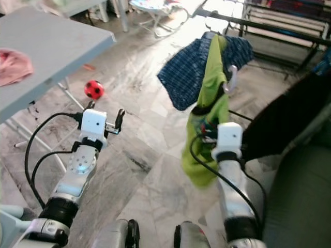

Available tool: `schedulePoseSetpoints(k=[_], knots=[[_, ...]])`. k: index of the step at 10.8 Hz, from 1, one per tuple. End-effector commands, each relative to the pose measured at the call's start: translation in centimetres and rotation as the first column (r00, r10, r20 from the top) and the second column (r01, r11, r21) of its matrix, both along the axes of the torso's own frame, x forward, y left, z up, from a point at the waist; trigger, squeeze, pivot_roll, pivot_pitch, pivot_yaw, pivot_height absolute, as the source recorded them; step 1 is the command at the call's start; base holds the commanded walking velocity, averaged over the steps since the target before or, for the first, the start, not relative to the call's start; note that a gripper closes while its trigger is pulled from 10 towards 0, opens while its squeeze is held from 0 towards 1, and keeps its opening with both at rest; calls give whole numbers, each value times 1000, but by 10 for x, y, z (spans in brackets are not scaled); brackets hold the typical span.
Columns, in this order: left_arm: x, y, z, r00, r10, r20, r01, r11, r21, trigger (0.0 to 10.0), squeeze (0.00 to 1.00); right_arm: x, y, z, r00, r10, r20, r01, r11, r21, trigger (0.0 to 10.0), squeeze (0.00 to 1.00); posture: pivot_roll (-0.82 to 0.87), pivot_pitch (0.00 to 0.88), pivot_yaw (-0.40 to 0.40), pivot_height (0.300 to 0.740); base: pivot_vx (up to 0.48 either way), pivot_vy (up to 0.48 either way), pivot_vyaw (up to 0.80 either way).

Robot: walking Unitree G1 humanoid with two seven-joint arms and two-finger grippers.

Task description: Hang hanger

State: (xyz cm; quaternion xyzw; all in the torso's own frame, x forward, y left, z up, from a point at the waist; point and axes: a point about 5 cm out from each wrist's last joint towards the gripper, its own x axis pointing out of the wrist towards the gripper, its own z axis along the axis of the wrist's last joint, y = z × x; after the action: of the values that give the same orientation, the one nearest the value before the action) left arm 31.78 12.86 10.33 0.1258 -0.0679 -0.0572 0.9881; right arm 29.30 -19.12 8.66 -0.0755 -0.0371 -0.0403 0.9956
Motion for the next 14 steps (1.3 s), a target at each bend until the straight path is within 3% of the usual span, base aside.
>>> schedulePoseSetpoints(k=[1,3,5,6,8,11,14], knots=[[1,2,0,1000,11,4,-11,1000,5,10000,0,4,-1,8,999,-13,47,12,1000,8,10000,0,-85,0,42,740,0,0,0],[6,-2,-3,1000,14,5,-14,1000,4,10000,0,7,-4,1,998,-45,37,44,999,28,10000,0,-83,0,39,740,0,0,0],[7,-5,-4,1000,-20,-11,20,1000,-8,10000,0,10,1,3,999,3,47,-6,999,50,10000,0,-81,0,37,740,0,0,0],[5,-9,-6,996,-85,-25,85,996,-24,10000,0,12,7,7,994,97,45,-97,995,2,10000,0,-80,0,30,740,0,0,800],[3,-13,-9,995,-94,-32,94,995,-18,10000,0,13,22,19,958,273,84,-275,962,5,10000,0,-91,0,31,740,0,0,800],[9,-22,-3,992,-122,-15,122,992,8,10000,0,16,23,25,947,305,97,-311,949,49,10000,0,-96,38,35,740,0,0,800],[11,-31,1,989,-149,-12,150,988,26,10000,0,16,43,29,912,399,94,-404,914,39,10000,0,-68,89,48,740,0,0,800]])
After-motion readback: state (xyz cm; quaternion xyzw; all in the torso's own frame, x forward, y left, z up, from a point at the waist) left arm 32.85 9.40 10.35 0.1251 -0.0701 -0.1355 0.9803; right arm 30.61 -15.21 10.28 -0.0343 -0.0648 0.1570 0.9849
